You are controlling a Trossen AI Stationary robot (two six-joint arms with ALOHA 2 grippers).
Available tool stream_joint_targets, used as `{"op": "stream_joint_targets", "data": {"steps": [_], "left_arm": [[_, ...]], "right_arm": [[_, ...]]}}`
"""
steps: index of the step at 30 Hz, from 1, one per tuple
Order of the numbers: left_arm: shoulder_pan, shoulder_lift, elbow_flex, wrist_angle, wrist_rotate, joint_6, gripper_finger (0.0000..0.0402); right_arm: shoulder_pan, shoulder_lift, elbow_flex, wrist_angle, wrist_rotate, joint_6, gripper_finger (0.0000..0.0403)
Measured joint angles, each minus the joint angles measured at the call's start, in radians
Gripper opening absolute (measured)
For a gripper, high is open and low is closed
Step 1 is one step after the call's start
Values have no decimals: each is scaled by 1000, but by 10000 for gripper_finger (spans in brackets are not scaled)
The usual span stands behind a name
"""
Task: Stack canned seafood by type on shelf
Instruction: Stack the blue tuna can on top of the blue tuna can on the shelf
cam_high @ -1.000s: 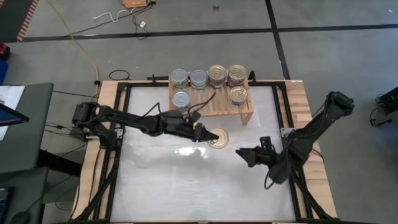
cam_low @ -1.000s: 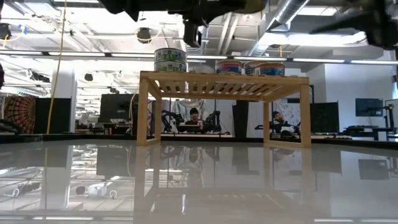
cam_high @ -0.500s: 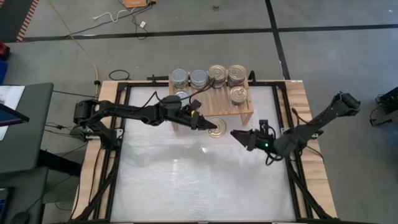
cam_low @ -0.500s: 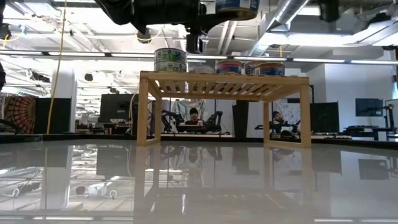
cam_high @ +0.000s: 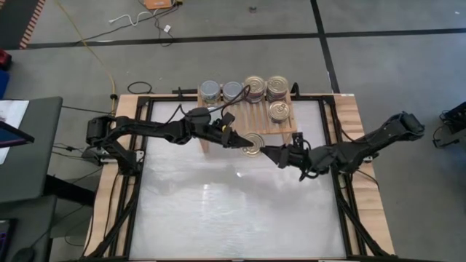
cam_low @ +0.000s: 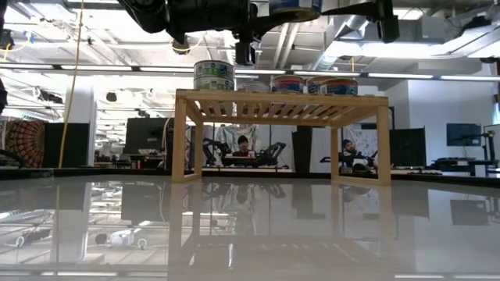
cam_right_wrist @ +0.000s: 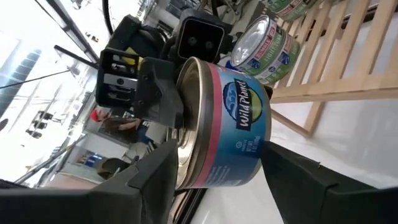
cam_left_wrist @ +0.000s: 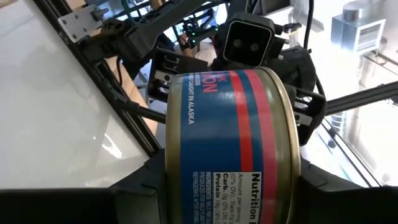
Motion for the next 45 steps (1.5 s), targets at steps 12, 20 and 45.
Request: {"op": "stream_joint_targets", "data": {"steps": [12,20,45], "left_arm": [[0,0,16,-13,12,-12,175],[-3,0,30,-30,31,-14,175],[-10,3,37,-52,-7,11,176]], "right_arm": [[-56,-3,0,-25,-123,3,255],[-59,-3,0,-57,-183,26,255],[-67,1,3,-79,-197,20,352]]}}
